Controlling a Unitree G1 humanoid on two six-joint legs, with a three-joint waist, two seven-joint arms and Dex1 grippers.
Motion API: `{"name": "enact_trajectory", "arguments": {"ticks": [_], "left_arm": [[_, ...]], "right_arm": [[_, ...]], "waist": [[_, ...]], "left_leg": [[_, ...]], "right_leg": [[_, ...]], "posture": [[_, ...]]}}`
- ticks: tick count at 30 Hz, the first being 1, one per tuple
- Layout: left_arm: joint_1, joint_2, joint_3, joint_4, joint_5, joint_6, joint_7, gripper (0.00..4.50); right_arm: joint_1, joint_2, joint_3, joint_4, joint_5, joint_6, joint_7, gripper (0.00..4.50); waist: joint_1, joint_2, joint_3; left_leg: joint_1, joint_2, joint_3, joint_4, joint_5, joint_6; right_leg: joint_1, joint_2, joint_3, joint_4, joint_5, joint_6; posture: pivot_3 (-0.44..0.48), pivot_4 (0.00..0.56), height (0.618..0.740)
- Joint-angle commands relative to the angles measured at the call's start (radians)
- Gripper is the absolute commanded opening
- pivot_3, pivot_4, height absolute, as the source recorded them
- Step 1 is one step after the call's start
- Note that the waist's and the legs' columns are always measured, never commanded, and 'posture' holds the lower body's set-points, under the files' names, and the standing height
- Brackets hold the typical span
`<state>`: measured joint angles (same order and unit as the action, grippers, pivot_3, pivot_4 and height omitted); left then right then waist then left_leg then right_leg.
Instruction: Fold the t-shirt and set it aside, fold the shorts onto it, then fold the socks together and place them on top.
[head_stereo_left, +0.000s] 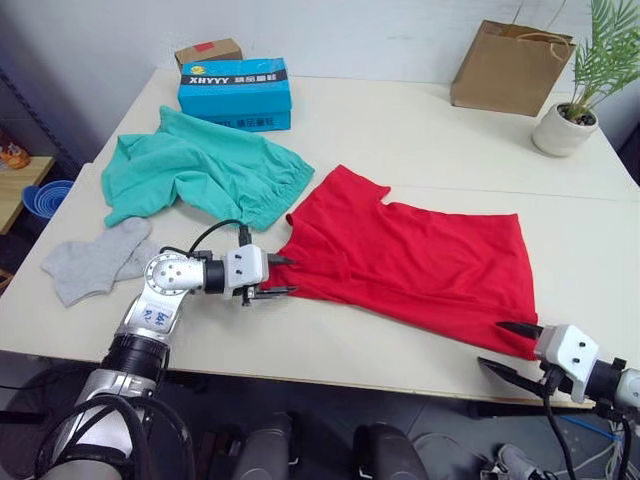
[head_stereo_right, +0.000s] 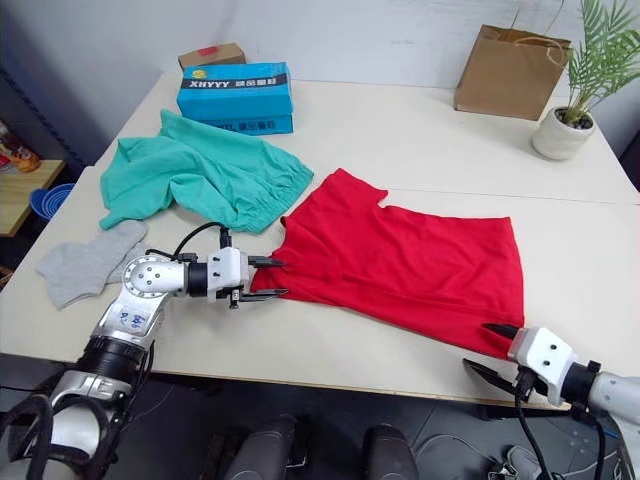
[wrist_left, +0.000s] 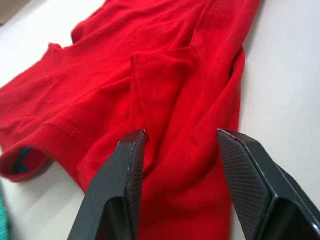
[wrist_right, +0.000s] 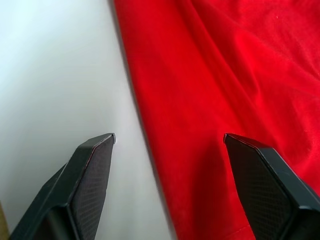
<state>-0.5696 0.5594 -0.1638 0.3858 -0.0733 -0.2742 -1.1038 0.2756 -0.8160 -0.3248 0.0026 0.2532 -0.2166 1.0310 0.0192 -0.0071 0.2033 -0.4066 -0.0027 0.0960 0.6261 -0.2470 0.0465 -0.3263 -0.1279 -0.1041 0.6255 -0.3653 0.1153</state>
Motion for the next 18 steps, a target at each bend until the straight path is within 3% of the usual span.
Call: {"name": "enact_trajectory", "arguments": {"ticks": [1,5,8,14,16,18], "left_arm": [[-0.022,0.015,-0.021,0.022,-0.004,0.011,-0.065,2.39],[-0.032,0.017,-0.046,0.055,0.016,0.022,-0.093,2.39],[-0.042,0.002,-0.066,0.096,0.050,0.040,-0.070,1.80],[-0.023,0.009,-0.066,0.064,0.029,0.061,-0.106,0.00],[-0.003,0.021,-0.050,0.029,0.011,0.043,-0.113,0.00],[0.022,0.031,-0.031,-0.015,-0.018,0.044,-0.123,0.00]], "right_arm": [[-0.017,-0.018,0.009,0.039,-0.025,-0.007,-0.005,3.52],[-0.062,-0.023,0.033,0.091,-0.061,-0.013,-0.014,3.37],[-0.086,-0.033,0.061,0.118,-0.073,-0.033,0.012,2.62],[-0.117,-0.048,0.070,0.148,-0.050,-0.057,0.037,0.63],[-0.123,-0.058,0.068,0.152,-0.031,-0.060,0.057,0.02],[-0.130,-0.066,0.066,0.157,-0.014,-0.056,0.076,0.02]], "waist": [[0.000,0.000,0.000],[0.000,0.000,0.000],[0.001,-0.001,0.000],[0.002,-0.001,-0.001],[0.000,-0.001,-0.001],[-0.002,-0.001,-0.001]], "left_leg": [[0.000,0.000,0.000,0.001,0.000,0.001],[0.000,0.000,0.000,0.004,-0.002,-0.001],[0.000,0.000,0.000,0.004,-0.002,0.003],[0.001,0.000,0.000,0.003,-0.001,0.003],[0.001,0.000,0.000,0.003,0.000,0.001],[0.001,0.000,0.000,0.003,0.001,-0.001]], "right_leg": [[0.001,0.000,-0.001,0.000,0.000,0.000],[0.003,-0.004,0.000,-0.001,0.000,0.000],[0.004,-0.005,0.000,-0.005,0.002,-0.002],[0.004,-0.005,0.000,-0.005,0.003,-0.004],[0.004,-0.005,0.000,-0.004,0.003,-0.004],[0.003,-0.005,0.000,-0.004,0.003,-0.003]], "posture": [[0.000,0.150,0.740],[0.000,0.150,0.740],[0.000,0.150,0.740],[0.000,0.150,0.740],[0.000,0.150,0.740],[0.000,0.150,0.740]]}}
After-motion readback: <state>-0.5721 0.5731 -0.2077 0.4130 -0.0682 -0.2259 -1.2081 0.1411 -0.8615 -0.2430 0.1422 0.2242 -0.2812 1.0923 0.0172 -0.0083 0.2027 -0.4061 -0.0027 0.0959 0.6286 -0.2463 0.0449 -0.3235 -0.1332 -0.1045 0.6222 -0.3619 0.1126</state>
